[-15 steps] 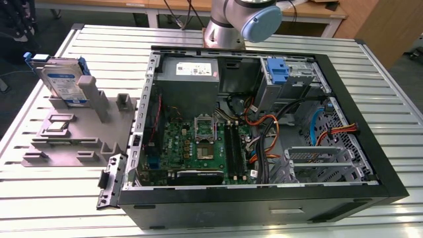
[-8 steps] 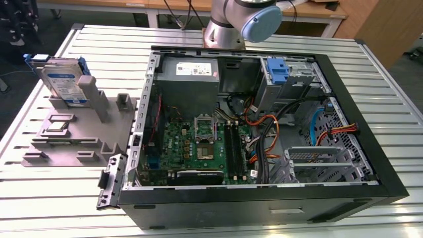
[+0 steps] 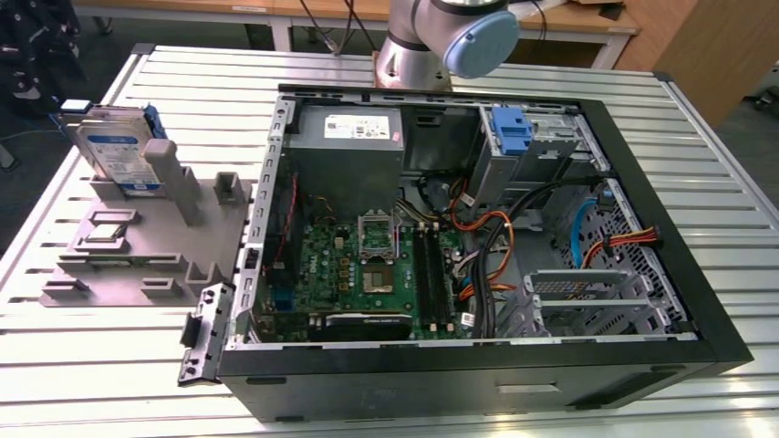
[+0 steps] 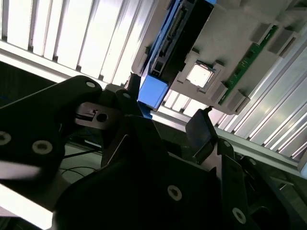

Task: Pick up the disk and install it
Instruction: 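Pick up the disk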

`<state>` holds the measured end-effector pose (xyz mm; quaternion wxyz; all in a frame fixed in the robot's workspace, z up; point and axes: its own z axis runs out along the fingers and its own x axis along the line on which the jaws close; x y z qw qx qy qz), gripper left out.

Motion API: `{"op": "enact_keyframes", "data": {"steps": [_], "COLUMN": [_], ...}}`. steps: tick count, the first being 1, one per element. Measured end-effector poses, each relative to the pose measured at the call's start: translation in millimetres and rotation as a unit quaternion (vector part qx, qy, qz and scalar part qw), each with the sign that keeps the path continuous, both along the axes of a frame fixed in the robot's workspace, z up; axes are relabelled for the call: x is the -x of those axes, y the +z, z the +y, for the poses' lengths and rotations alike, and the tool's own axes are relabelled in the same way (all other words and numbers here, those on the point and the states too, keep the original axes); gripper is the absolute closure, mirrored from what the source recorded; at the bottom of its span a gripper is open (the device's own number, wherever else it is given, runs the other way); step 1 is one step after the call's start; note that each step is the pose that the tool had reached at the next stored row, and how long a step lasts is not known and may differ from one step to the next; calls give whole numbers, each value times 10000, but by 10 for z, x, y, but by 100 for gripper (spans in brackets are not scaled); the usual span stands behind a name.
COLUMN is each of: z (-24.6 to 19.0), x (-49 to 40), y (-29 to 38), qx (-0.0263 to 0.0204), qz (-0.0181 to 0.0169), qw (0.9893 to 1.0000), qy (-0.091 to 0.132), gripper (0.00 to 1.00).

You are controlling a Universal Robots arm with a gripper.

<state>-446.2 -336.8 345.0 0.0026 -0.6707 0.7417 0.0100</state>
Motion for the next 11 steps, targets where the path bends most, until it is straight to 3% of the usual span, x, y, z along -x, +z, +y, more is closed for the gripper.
{"op": "enact_keyframes", "data": {"steps": [11], "z": [2], "x": [55], "y": [-200], "qx": [-40], "qz": [0], "qw": [10000], "qy": [87], "gripper": [35]}}
